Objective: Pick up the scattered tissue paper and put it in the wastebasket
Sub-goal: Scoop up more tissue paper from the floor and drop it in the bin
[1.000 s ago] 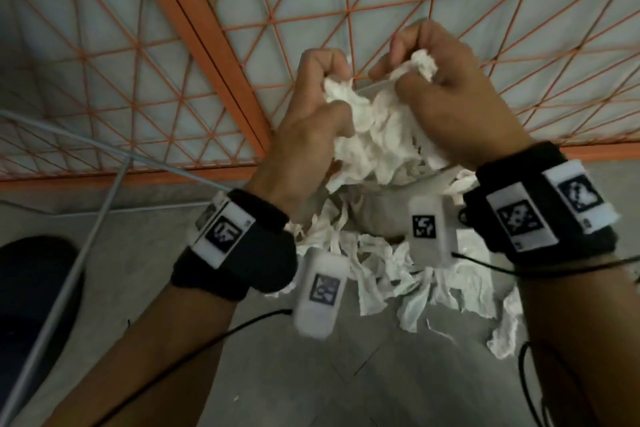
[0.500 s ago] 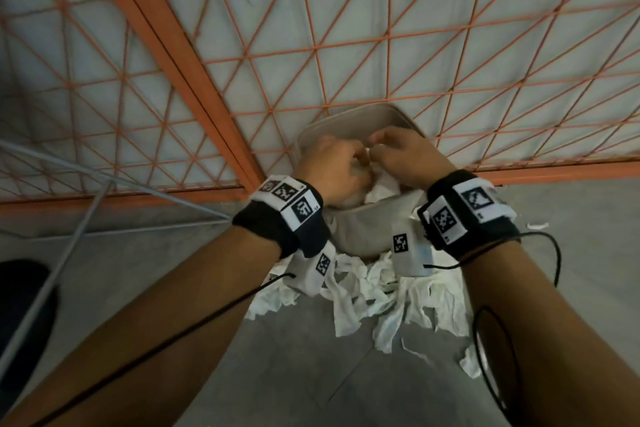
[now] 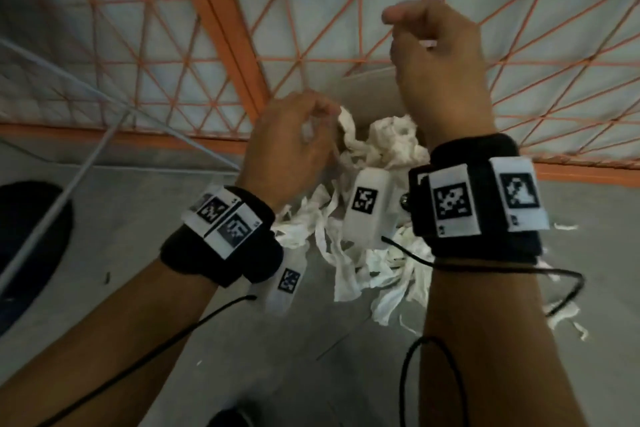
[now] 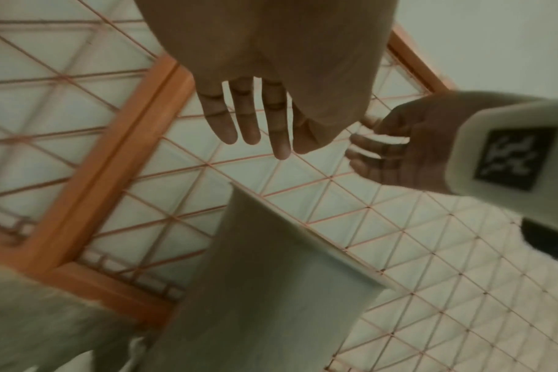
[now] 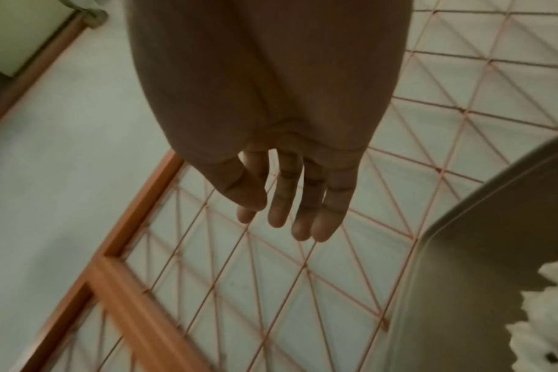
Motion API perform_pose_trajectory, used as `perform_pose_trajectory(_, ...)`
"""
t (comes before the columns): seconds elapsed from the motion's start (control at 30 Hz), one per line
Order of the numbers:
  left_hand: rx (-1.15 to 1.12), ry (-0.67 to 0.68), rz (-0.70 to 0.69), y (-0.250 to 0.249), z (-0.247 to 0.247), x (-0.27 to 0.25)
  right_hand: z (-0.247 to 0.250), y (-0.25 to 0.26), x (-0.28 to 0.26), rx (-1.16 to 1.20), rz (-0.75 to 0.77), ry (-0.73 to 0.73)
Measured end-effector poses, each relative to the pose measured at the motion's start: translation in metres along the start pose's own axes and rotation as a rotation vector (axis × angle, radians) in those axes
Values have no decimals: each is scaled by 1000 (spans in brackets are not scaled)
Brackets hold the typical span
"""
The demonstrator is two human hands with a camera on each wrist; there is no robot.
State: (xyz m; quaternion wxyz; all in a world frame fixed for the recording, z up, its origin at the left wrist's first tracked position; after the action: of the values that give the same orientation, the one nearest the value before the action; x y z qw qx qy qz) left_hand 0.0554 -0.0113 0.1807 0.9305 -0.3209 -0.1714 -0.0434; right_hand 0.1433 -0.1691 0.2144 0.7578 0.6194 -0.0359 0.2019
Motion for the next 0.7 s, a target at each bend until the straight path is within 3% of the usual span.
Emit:
perform_pose_trajectory(0.13, -33, 35, 118, 67, 1, -33, -55, 1, -11, 17, 32, 158)
perform_pose_trajectory(0.23, -19, 98, 315, 136, -11, -63, -107, -32, -30, -5, -82, 318)
perform_pose_trajectory(0.3, 36, 197, 467, 178, -28, -87, -131, -55, -44, -125, -157, 375)
perform_pose_trajectory(0.37, 111, 307, 537, 209, -48, -107, -144, -56, -44, -286, -116, 365)
perform_pose_trajectory(0.53, 201, 427, 571, 259, -82, -133, -191, -45, -44, -256, 14, 464)
perform_pose_trajectory(0.7, 333, 613, 500, 280, -112, -138, -245, -135, -83, -504, -213, 736)
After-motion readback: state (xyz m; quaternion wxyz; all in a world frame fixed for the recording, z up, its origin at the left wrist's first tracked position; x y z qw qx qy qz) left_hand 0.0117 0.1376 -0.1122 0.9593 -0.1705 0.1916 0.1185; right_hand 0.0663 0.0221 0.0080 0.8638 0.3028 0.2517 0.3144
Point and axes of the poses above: each hand's wrist, its own x-axis towards the middle knuckle, its own z-axis out of the back of the hand, y = z × x, the point moved 10 cm from there along x, towards the middle knuckle, and after that the axes turned 12 degrees about y, right-handed, at the moved point
